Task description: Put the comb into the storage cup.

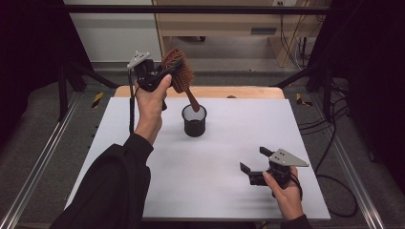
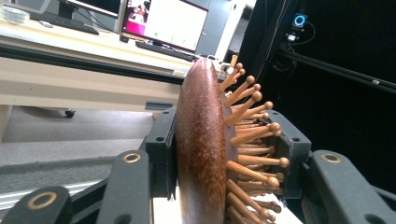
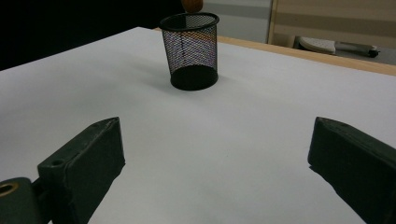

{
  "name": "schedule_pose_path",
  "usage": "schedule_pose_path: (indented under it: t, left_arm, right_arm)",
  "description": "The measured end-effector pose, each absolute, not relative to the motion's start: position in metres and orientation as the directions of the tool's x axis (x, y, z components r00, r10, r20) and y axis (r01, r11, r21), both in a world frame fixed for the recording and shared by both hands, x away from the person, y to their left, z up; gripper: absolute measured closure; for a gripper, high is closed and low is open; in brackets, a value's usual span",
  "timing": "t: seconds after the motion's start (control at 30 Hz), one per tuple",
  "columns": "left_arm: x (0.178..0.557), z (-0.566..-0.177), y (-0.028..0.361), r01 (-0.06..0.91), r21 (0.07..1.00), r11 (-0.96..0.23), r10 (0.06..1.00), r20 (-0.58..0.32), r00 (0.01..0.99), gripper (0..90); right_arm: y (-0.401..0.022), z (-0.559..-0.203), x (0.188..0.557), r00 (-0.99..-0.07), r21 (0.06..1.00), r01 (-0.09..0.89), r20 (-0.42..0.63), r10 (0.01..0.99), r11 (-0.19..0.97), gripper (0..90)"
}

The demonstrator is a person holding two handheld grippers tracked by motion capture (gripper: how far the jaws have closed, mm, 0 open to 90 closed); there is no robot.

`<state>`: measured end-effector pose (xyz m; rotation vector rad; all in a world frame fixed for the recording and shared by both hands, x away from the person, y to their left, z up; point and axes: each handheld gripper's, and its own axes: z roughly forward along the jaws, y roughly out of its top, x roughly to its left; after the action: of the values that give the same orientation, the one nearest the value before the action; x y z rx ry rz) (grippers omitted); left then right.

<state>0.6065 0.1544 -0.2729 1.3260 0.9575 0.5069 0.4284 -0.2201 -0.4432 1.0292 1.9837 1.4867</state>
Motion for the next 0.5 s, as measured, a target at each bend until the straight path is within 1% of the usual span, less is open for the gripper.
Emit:
schedule_pose_path:
  t: [0.5]
  left_arm:
    - [0.612, -0.289, 0.148, 0.227, 0.955, 0.194, 0.790, -0.289, 0.541, 51.8]
  right_arm:
    - [-0.220, -0.444, 0.429, -0.623, 0.946, 0.293, 0.078, 0.779, 0.139, 3.7]
